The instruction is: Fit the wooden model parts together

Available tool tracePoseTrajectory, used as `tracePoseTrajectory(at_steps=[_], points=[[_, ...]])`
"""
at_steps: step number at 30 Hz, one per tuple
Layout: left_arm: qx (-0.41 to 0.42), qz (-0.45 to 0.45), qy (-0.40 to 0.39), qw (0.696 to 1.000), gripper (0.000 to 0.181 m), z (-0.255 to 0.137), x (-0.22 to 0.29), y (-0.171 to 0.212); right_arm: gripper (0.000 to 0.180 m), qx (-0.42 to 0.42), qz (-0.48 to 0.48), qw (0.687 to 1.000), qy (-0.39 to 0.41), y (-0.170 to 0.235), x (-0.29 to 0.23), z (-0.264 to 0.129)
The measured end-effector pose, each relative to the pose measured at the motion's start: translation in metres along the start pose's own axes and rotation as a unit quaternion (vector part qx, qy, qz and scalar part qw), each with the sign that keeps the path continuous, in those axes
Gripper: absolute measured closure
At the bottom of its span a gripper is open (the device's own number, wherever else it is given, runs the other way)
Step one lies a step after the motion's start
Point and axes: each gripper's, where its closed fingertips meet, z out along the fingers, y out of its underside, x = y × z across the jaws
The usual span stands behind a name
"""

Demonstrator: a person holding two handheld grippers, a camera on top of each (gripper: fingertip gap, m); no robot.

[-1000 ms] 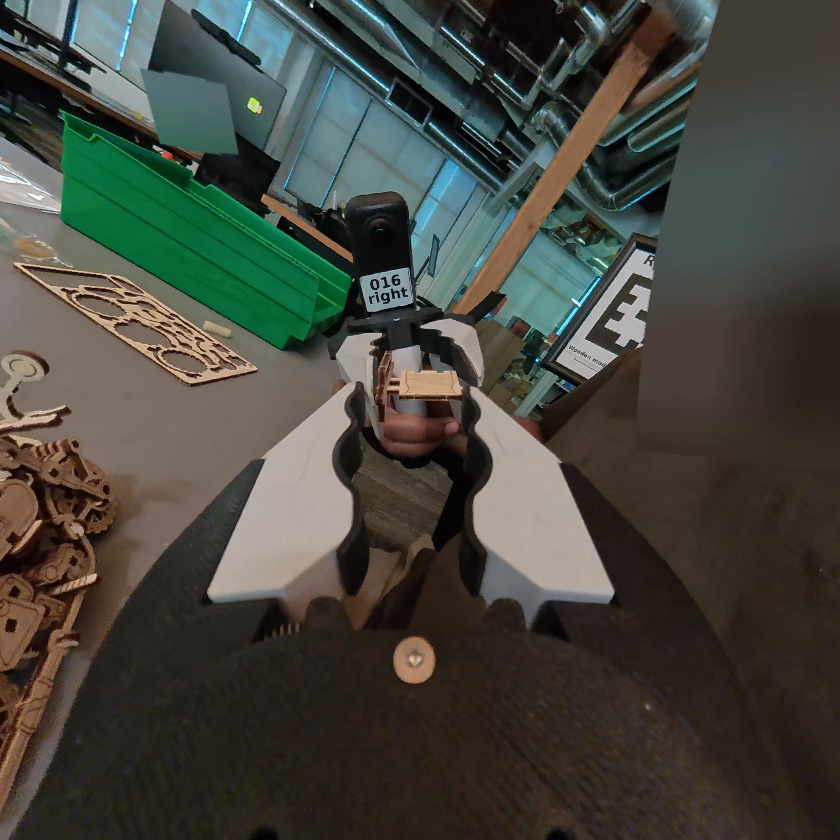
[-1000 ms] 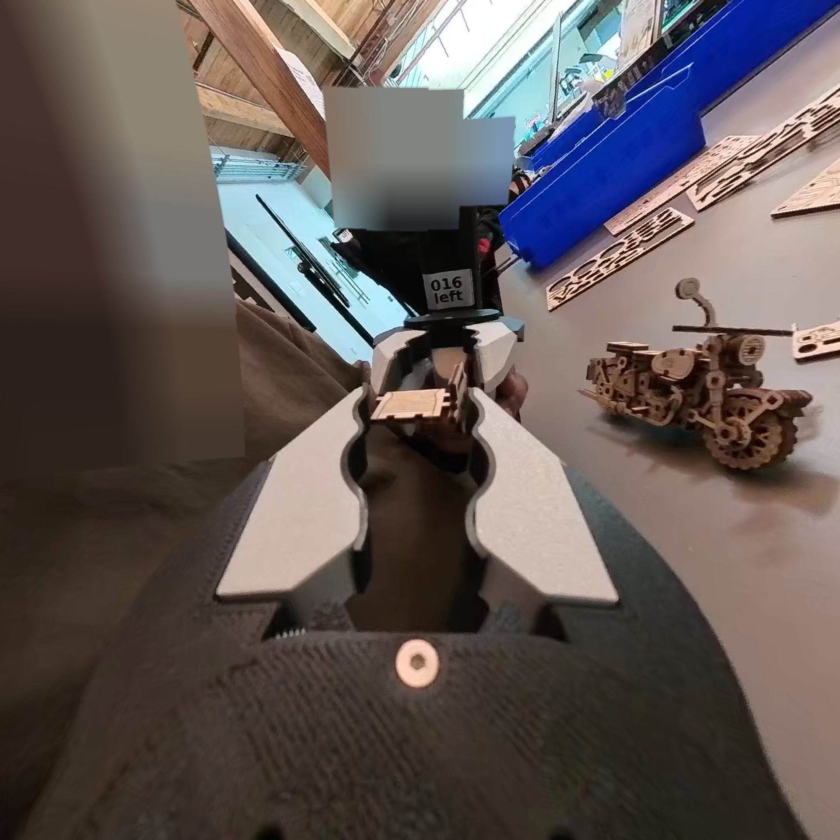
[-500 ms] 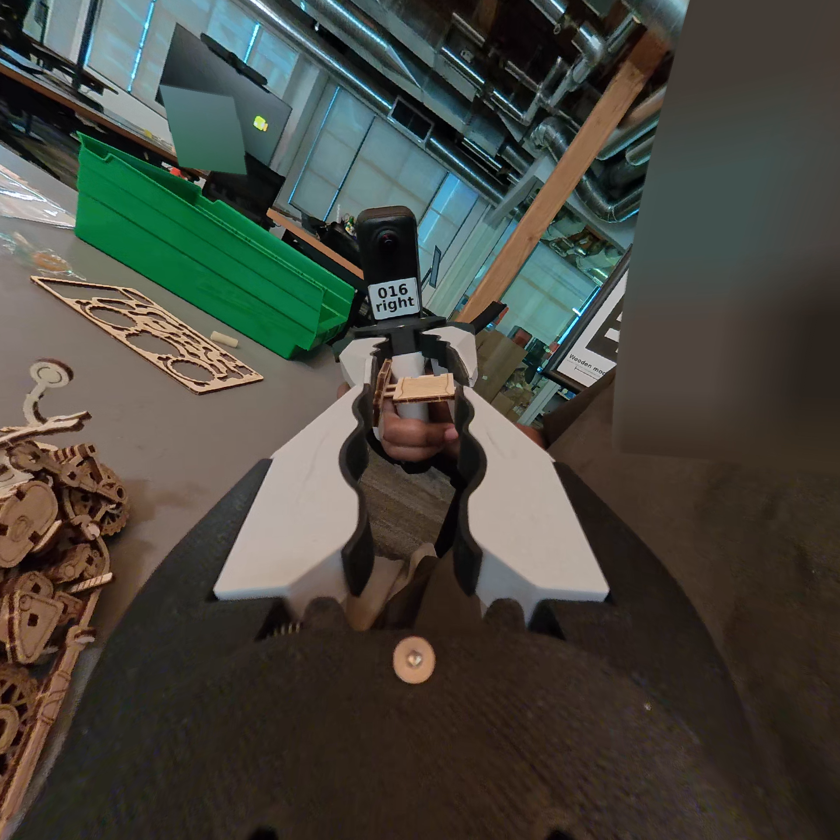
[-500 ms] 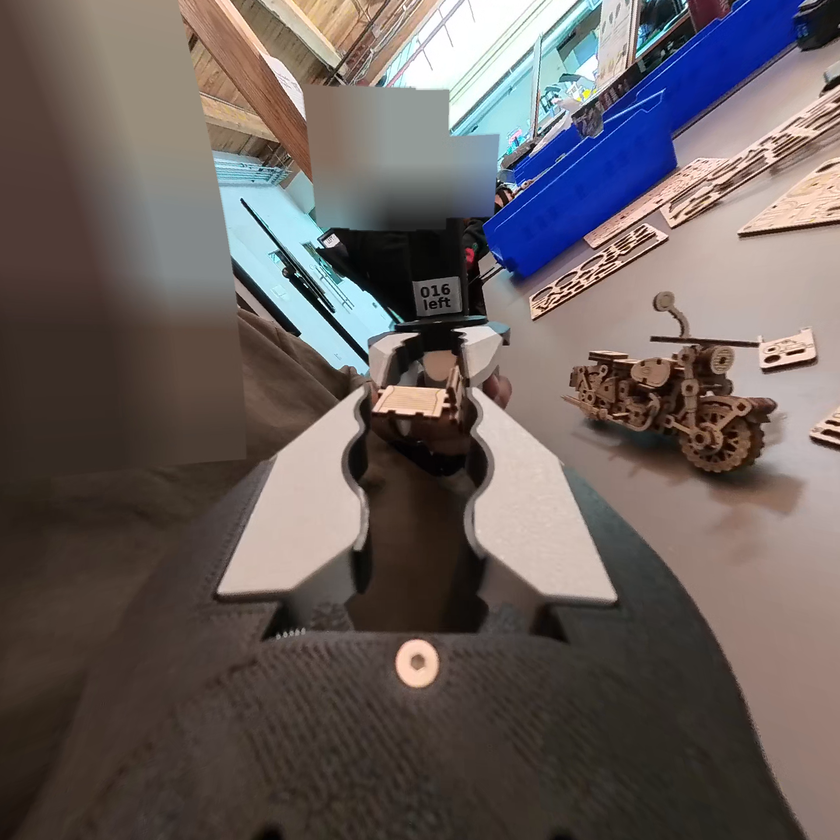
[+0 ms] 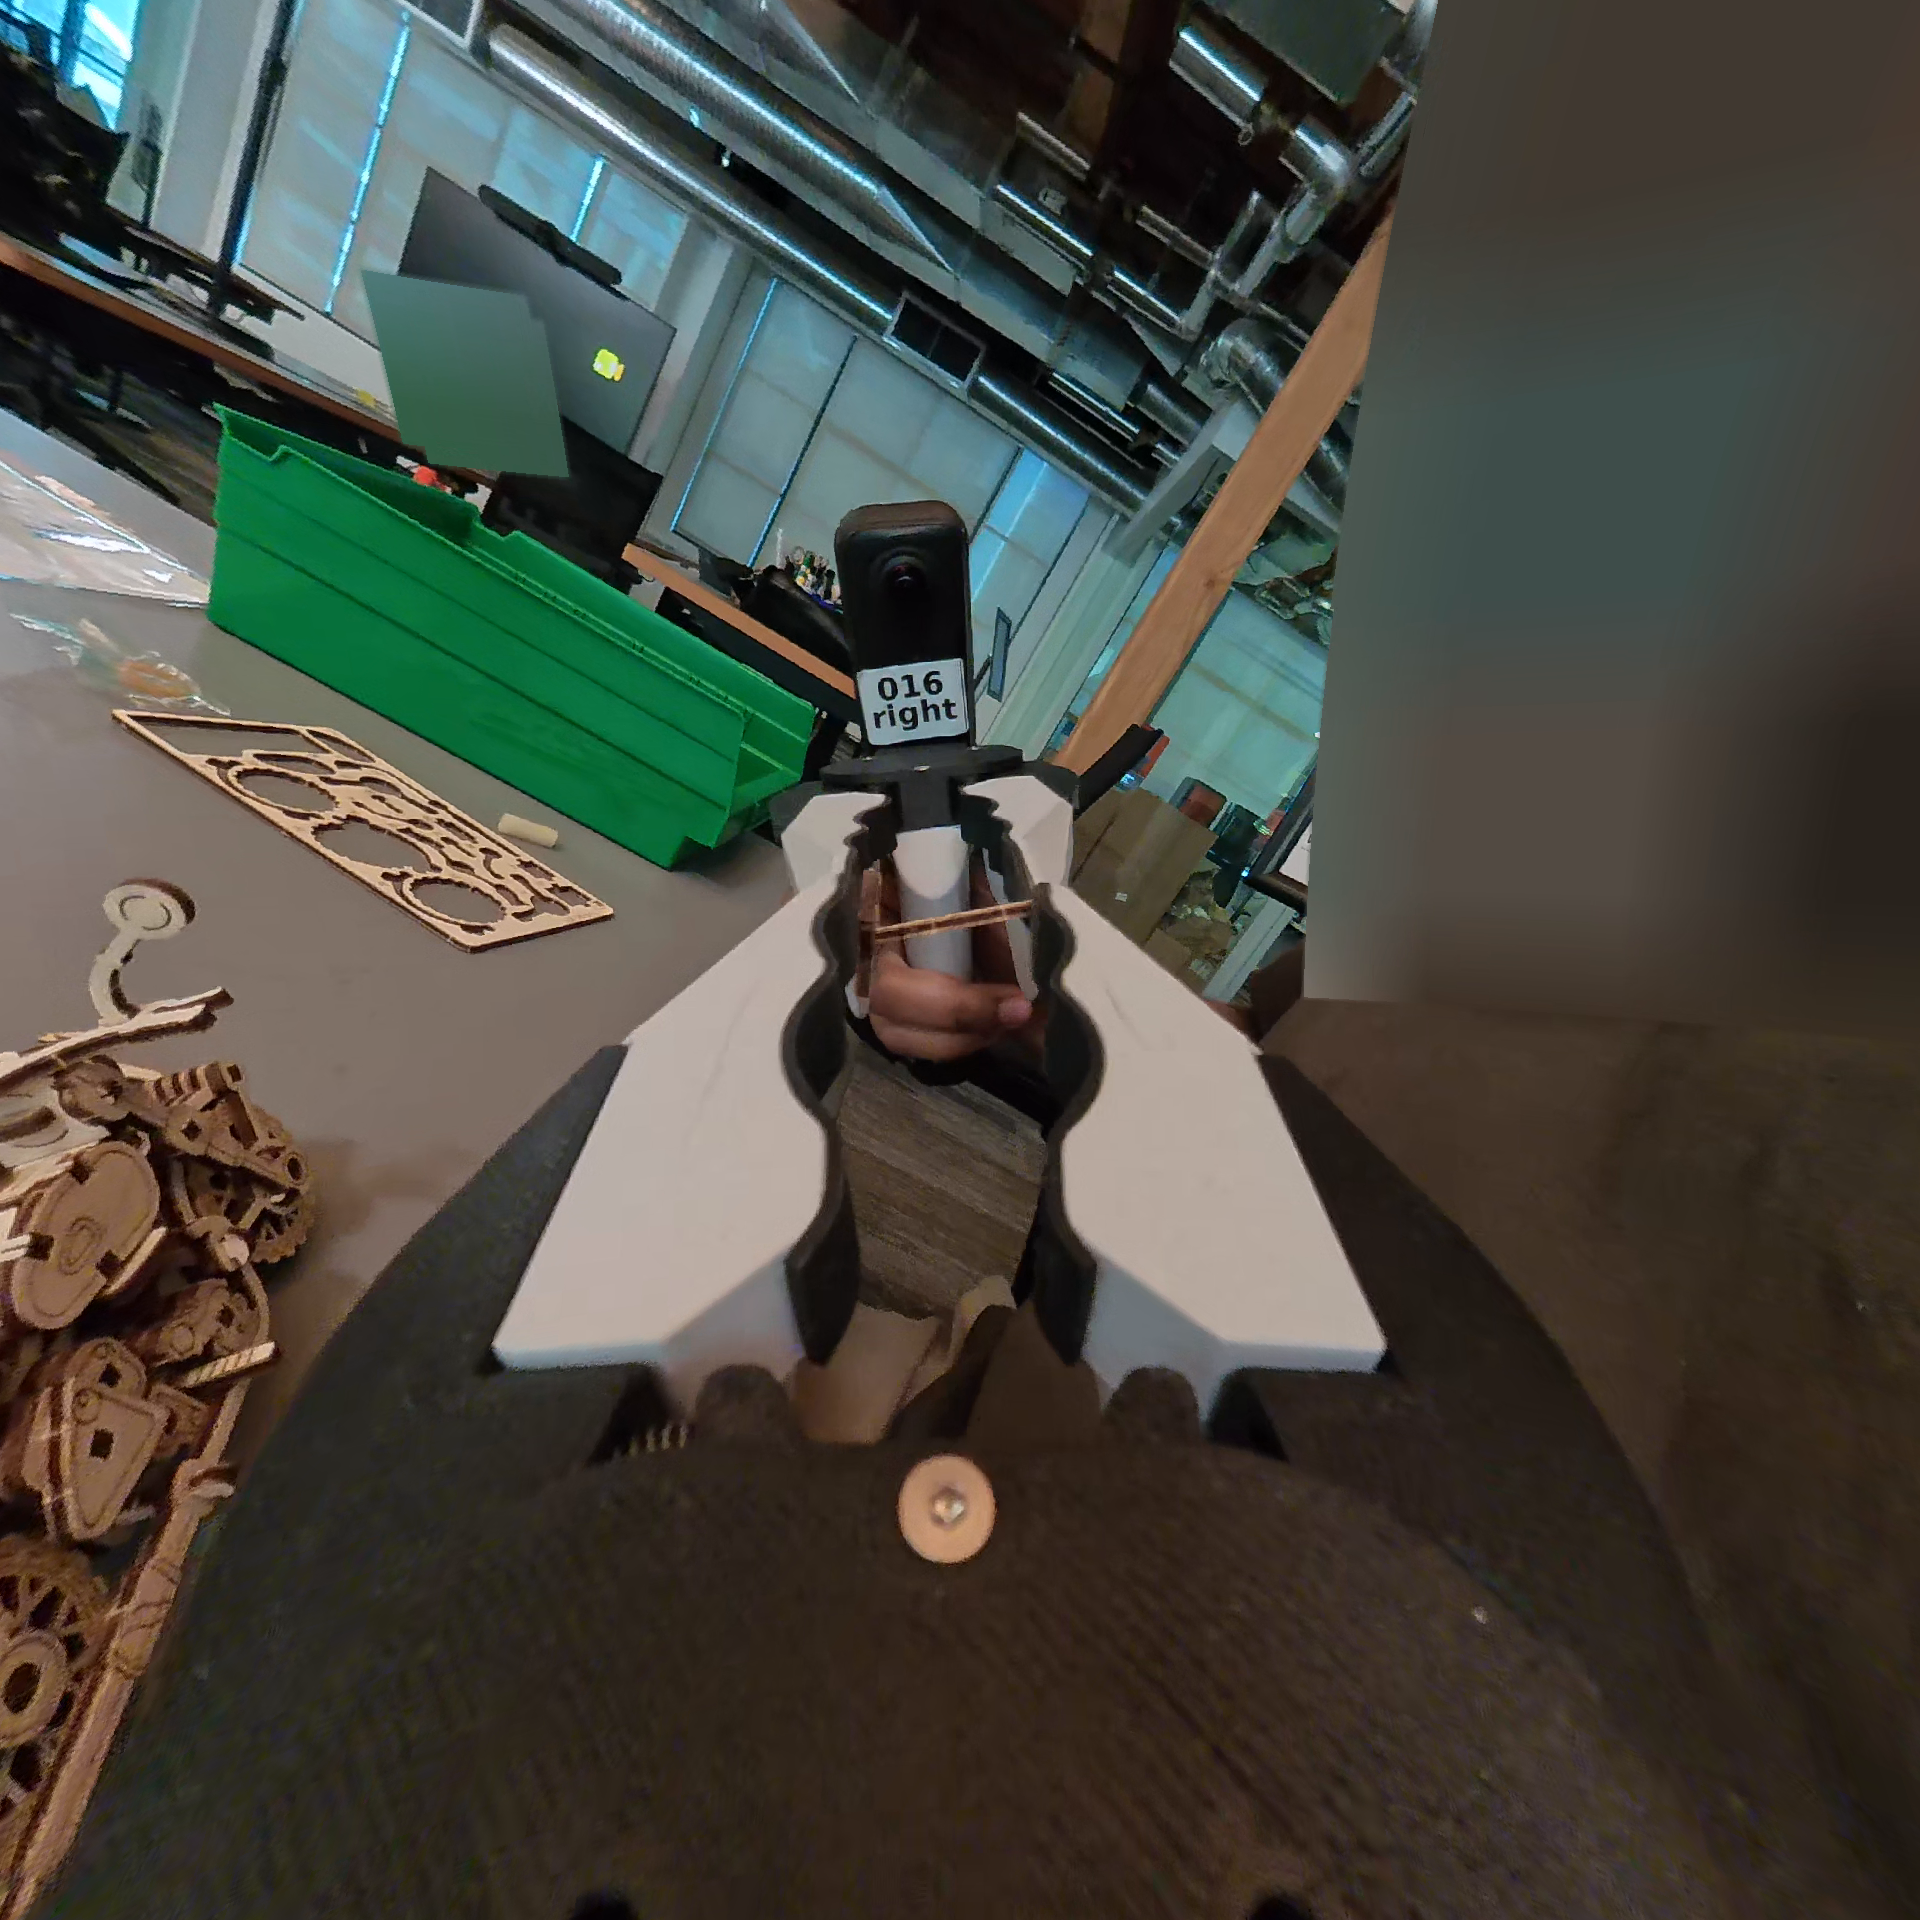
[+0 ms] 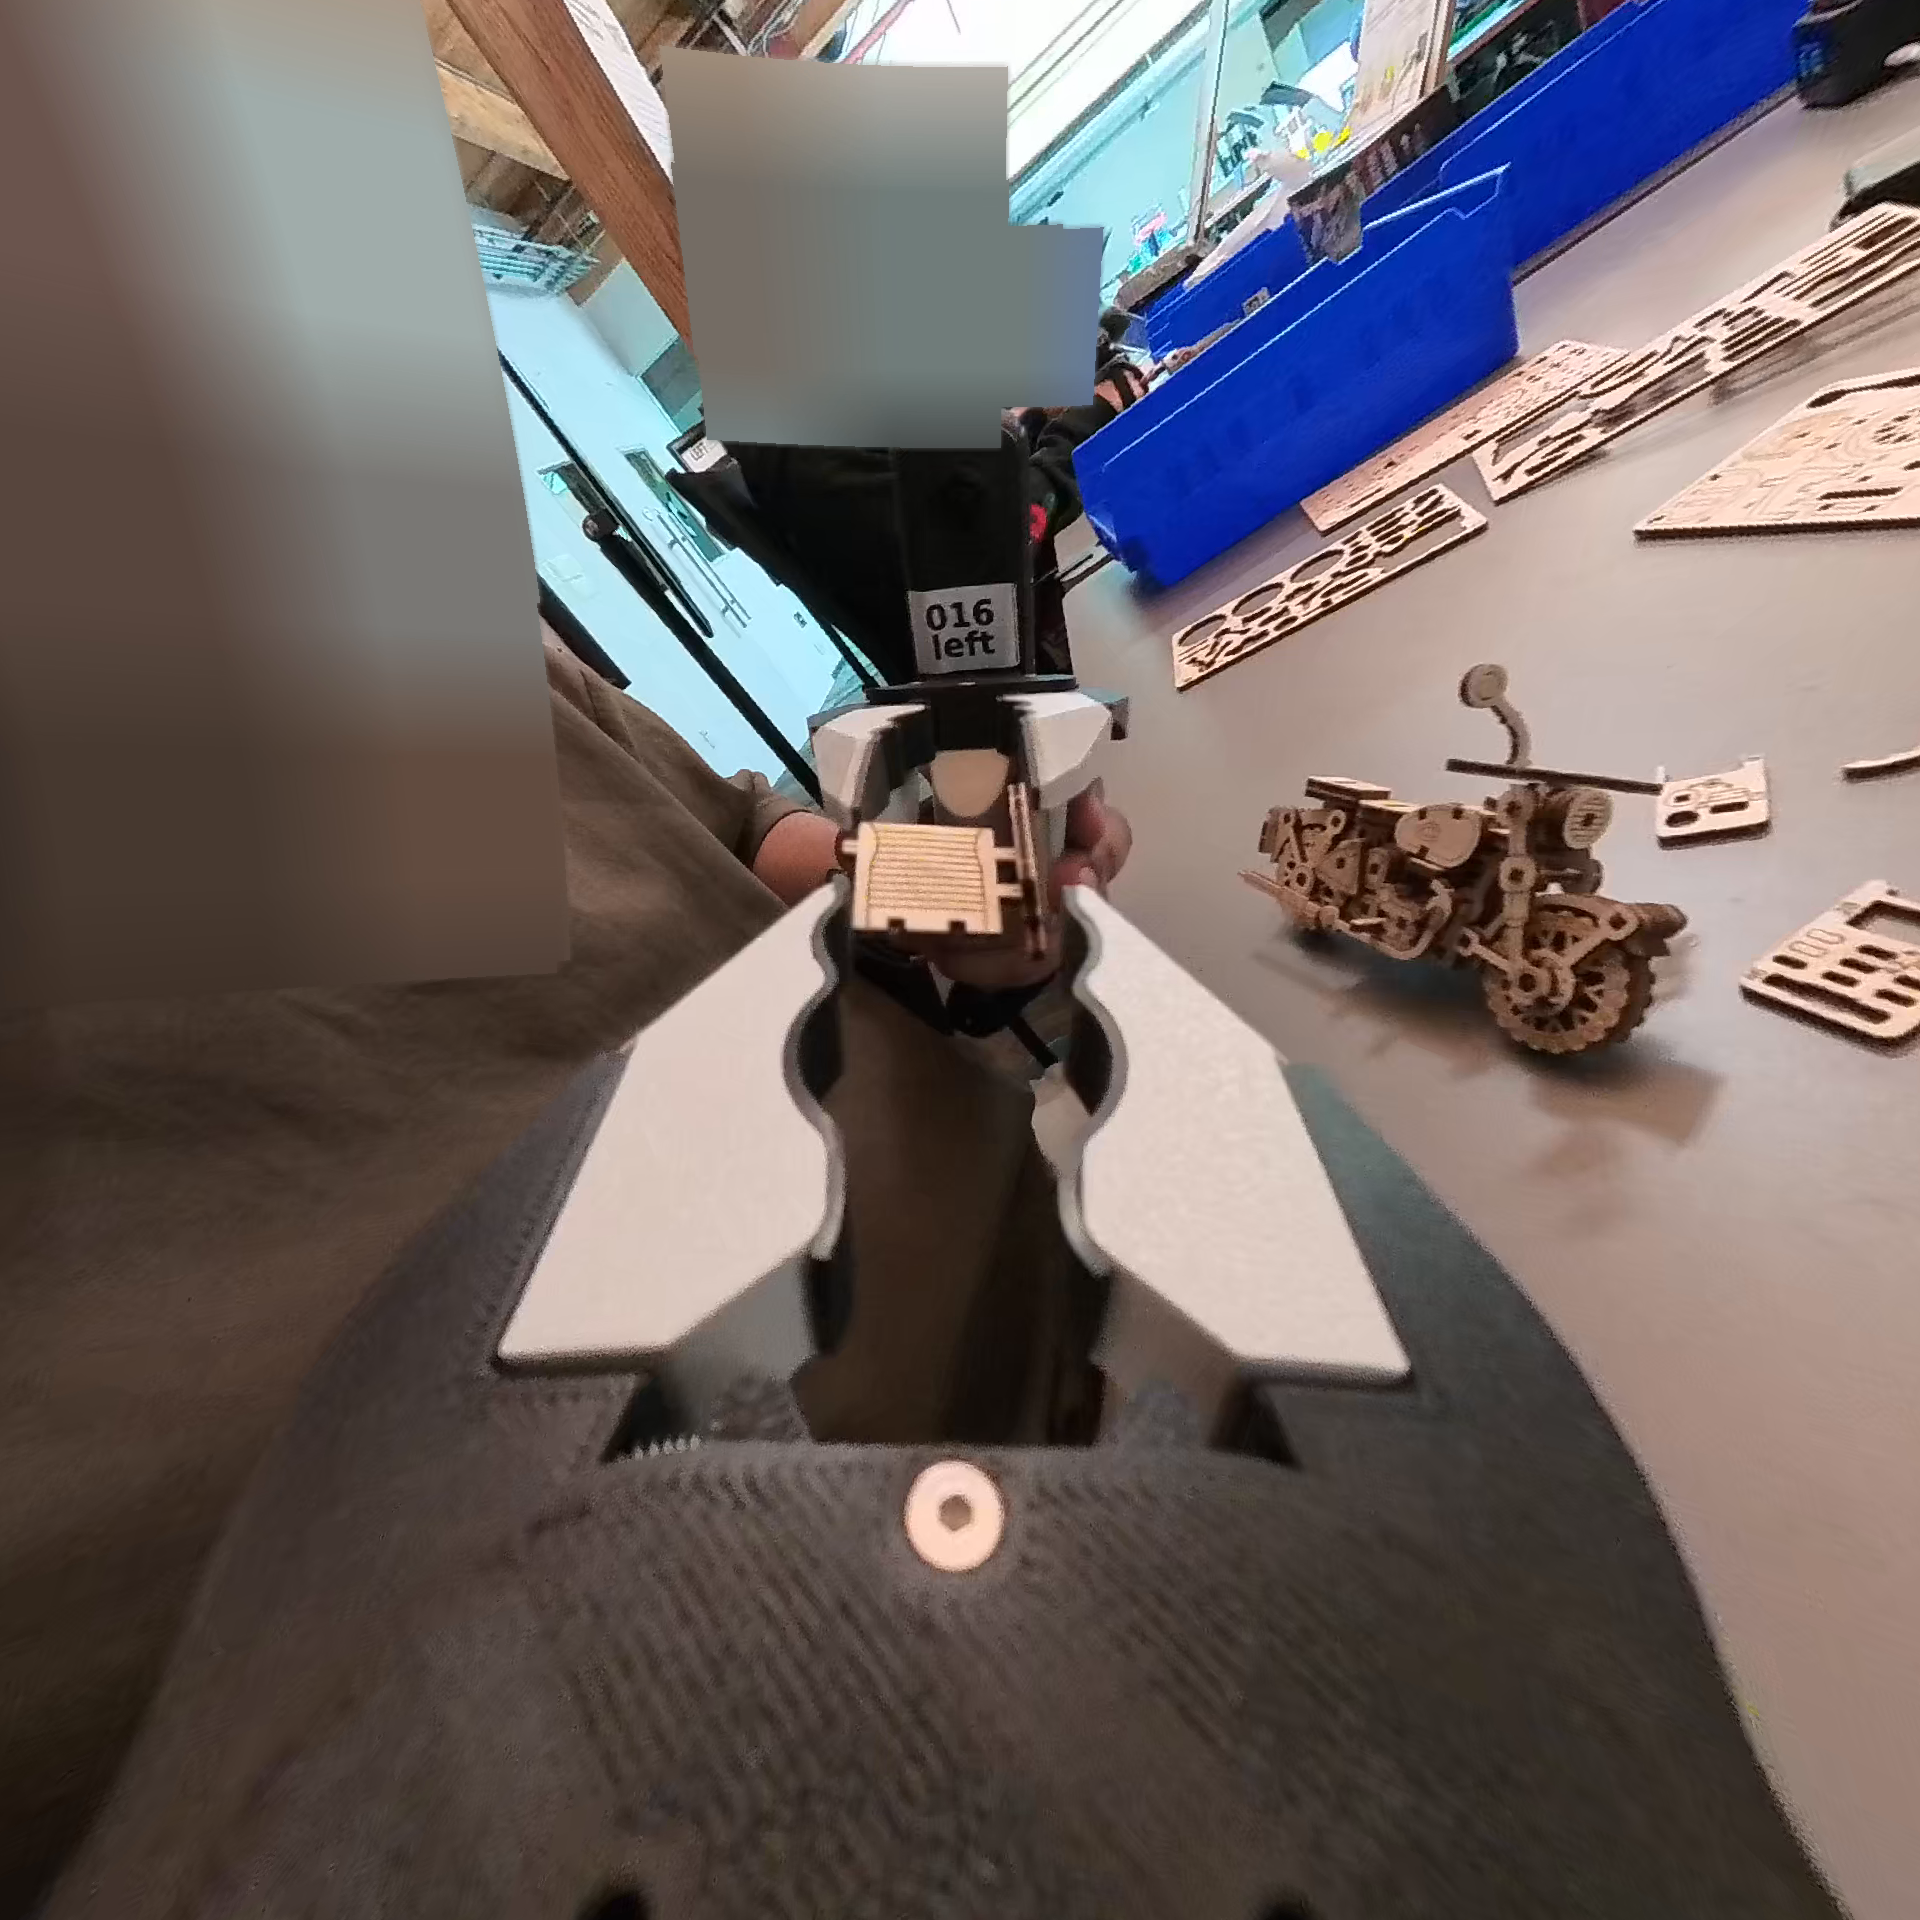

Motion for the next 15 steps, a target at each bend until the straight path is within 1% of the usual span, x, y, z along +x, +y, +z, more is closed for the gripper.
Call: tracePoseTrajectory(at_steps=[1,6,9,12,15], points=[[0.002,0.002,-0.001,1.0,0.156,-0.0006,-0.0003,-0.0007,0.142,-0.001,0.001,1.0,-0.004,0.0003,-0.001,-0.0001],[-0.001,-0.003,-0.001,1.0,0.155,0.0003,-0.0008,0.001,0.143,-0.004,0.001,1.0,-0.006,0.0019,-0.001,0.0009],[-0.009,-0.012,-0.003,1.0,0.144,0.0012,-0.0031,0.0032,0.143,0.001,-0.004,1.0,0.0,-0.0002,0.0008,-0.0009],[-0.019,-0.015,-0.011,1.0,0.14,0.0018,-0.0063,0.0066,0.143,0.007,-0.01,1.0,0.008,-0.0037,0.0022,-0.0043],[-0.029,-0.016,-0.013,0.999,0.138,0.0024,-0.0074,0.0091,0.143,-0.014,-0.036,0.999,0.032,0.0005,0.0065,-0.0048]])
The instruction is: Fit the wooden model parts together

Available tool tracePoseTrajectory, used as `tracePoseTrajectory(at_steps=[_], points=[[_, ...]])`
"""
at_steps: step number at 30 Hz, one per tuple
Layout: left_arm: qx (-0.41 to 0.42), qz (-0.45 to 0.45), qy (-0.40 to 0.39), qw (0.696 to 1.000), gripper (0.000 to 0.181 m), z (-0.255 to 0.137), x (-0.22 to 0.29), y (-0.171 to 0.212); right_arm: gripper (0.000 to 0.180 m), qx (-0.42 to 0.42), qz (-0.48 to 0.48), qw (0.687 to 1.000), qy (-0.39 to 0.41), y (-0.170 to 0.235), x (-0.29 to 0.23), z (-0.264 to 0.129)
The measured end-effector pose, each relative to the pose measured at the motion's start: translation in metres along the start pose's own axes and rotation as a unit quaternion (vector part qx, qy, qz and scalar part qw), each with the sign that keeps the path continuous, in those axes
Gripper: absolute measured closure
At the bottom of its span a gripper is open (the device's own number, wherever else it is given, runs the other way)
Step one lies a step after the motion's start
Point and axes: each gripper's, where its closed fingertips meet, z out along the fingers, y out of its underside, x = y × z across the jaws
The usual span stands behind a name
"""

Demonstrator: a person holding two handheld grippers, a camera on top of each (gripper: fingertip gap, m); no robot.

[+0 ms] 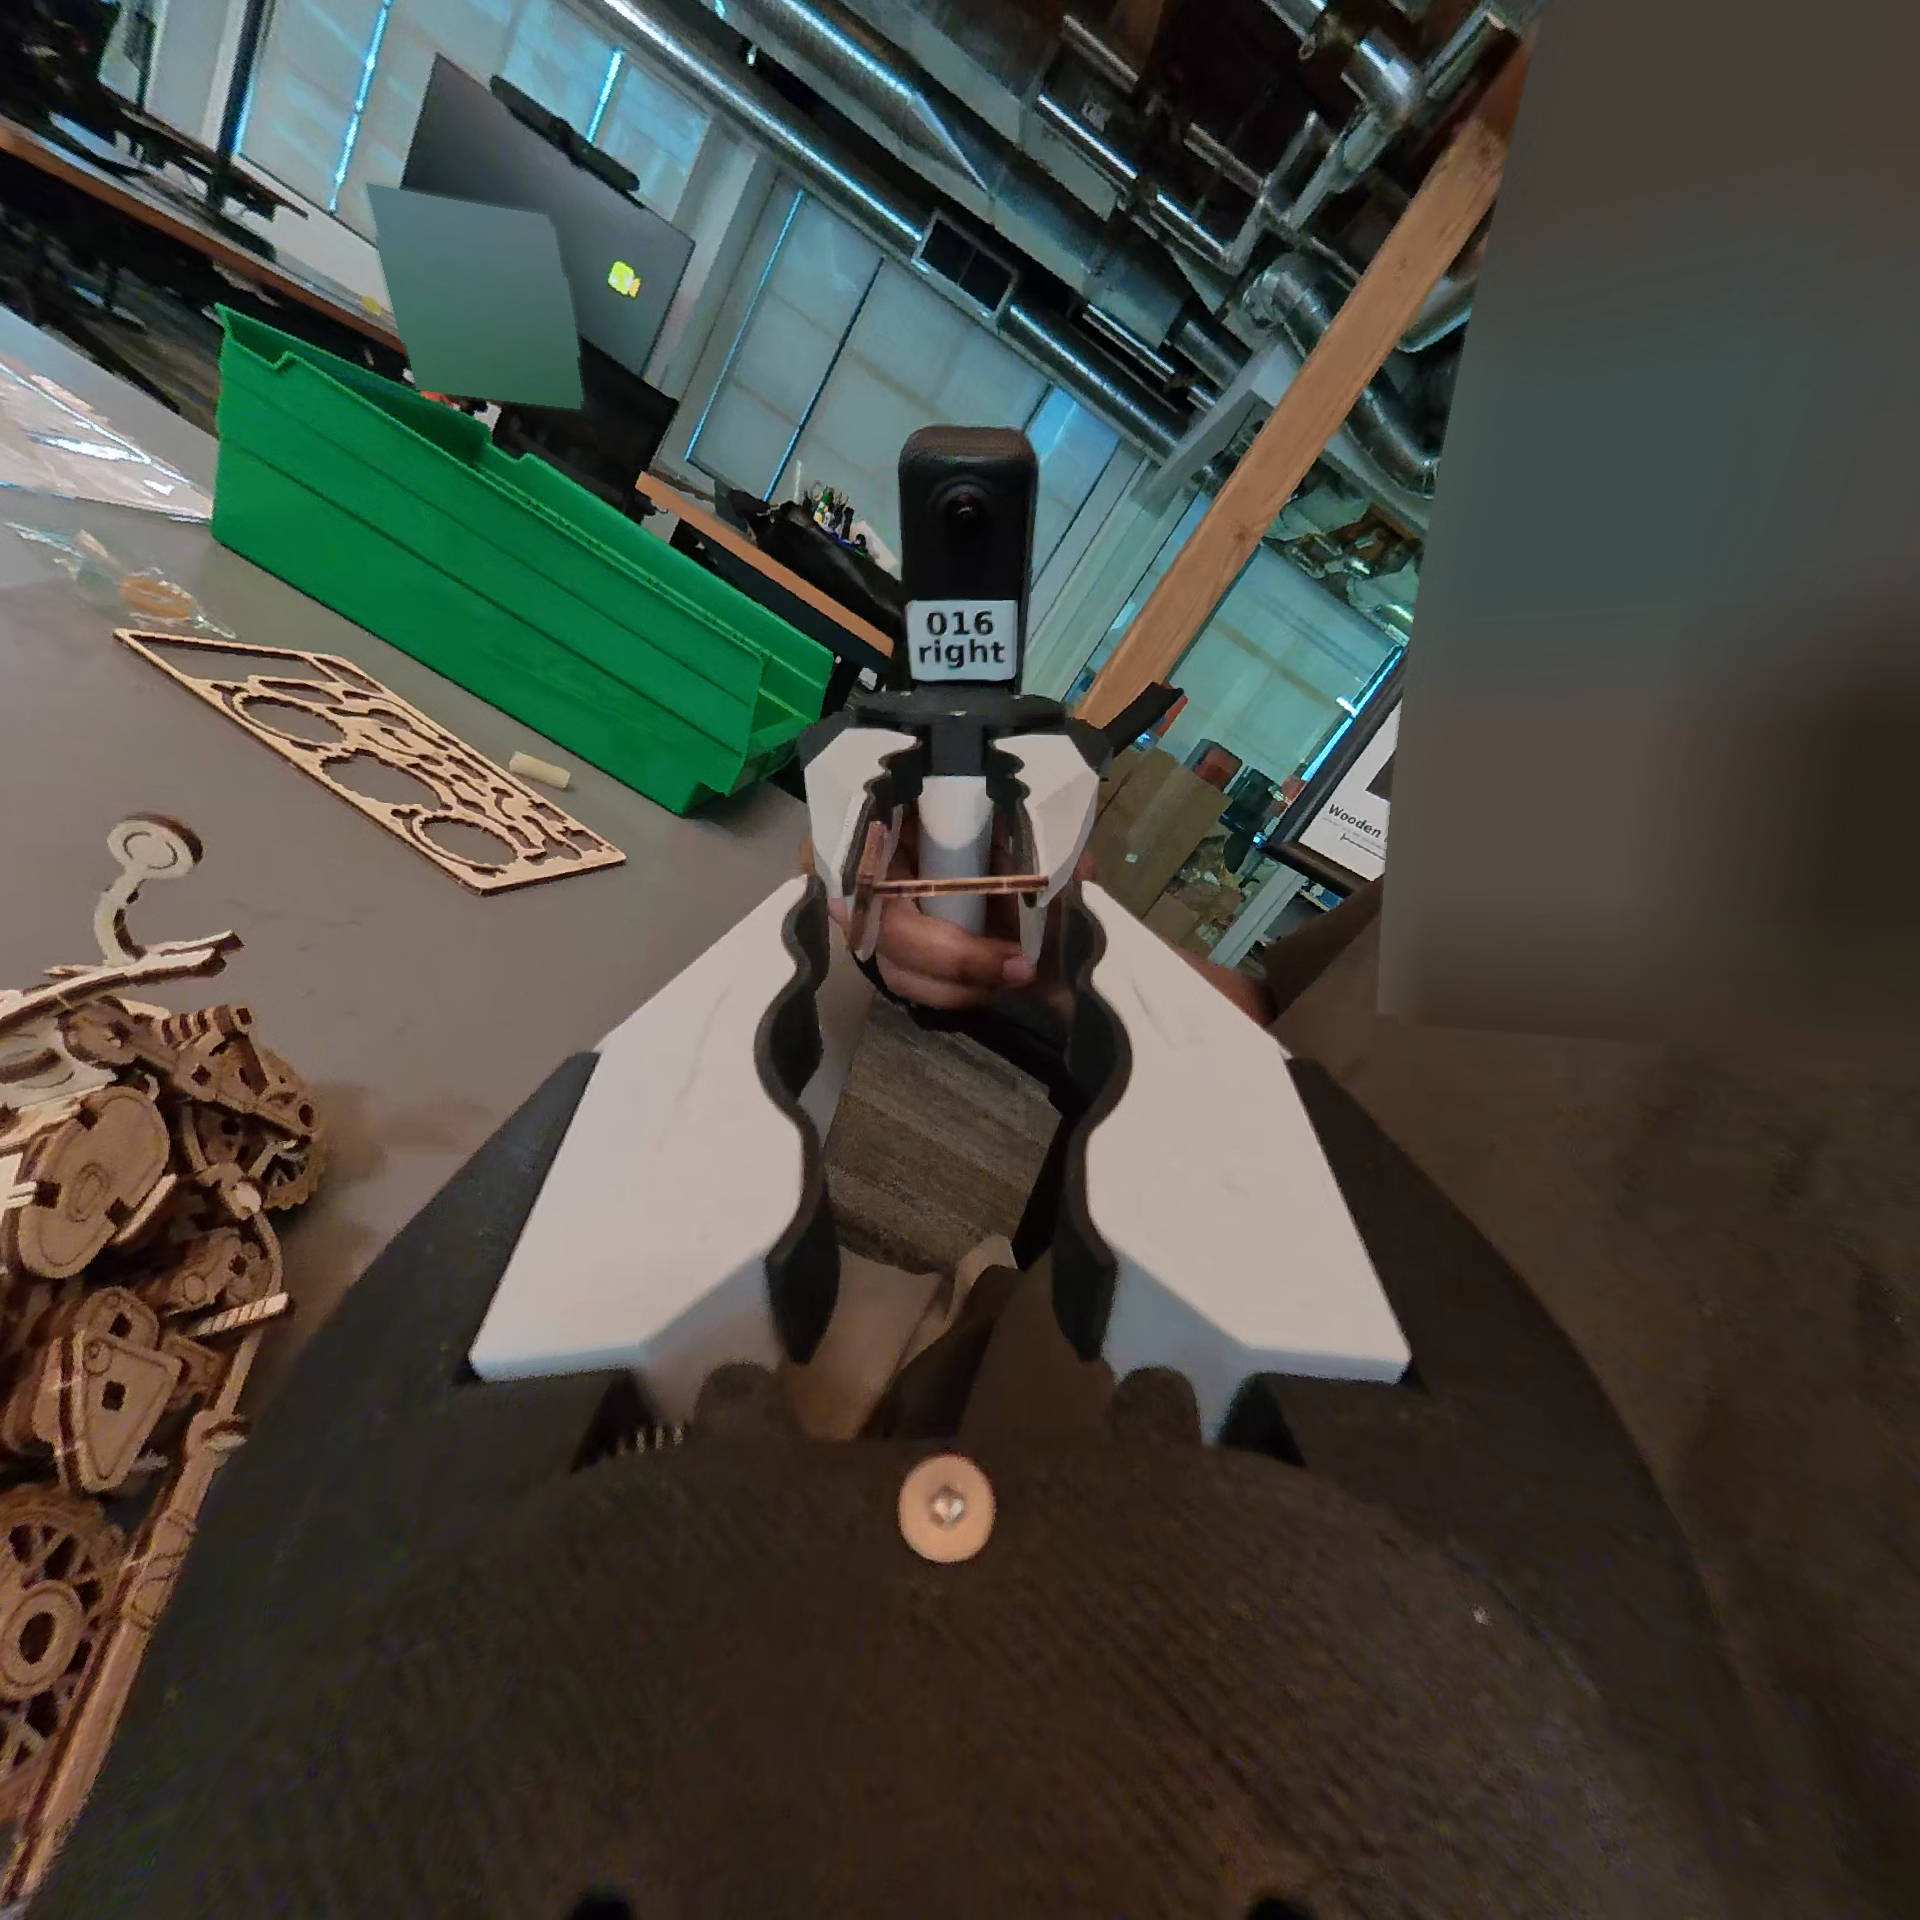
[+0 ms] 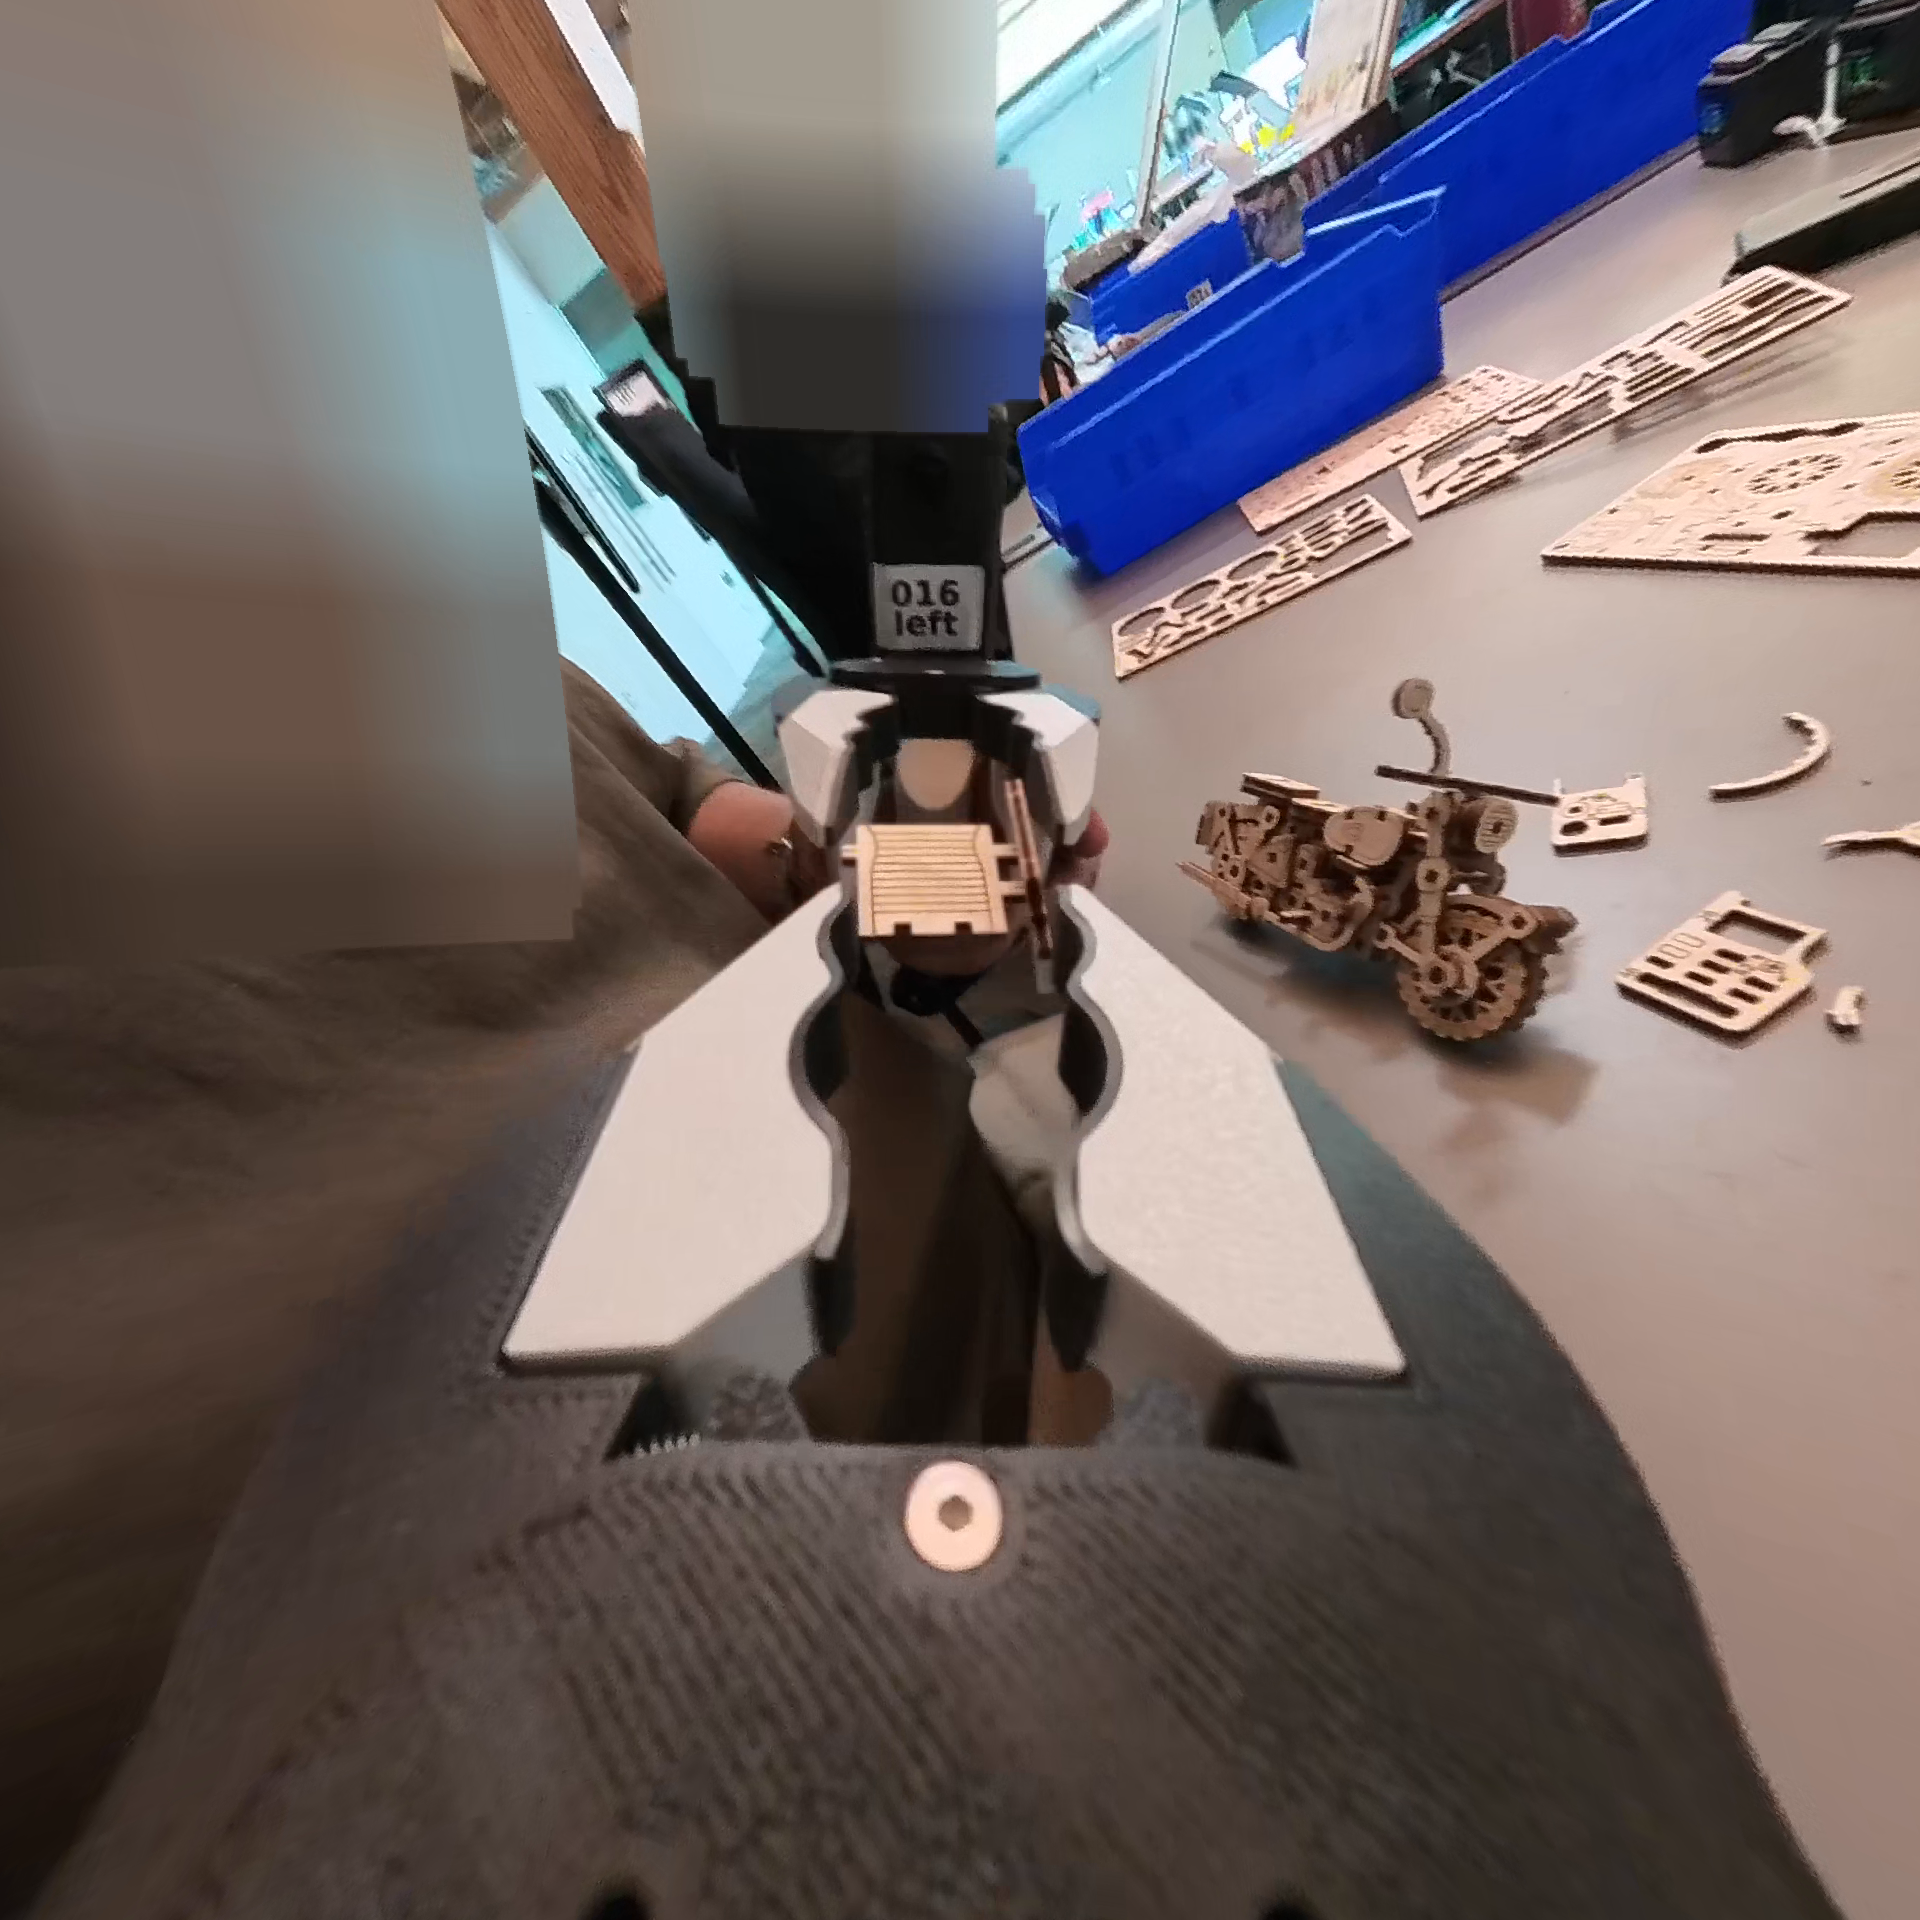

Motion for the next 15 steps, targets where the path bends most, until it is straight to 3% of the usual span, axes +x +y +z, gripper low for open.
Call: tracePoseTrajectory(at_steps=[7,15], points=[[-0.019,-0.015,-0.002,1.0,0.142,0.0026,-0.0024,0.0065,0.143,-0.026,-0.058,0.997,0.037,0.0049,0.0017,0.0032],[-0.017,-0.013,0.012,1.0,0.146,0.0007,0.0001,0.0038,0.143,-0.008,-0.037,0.999,0.016,0.0002,-0.0009,0.0005]])
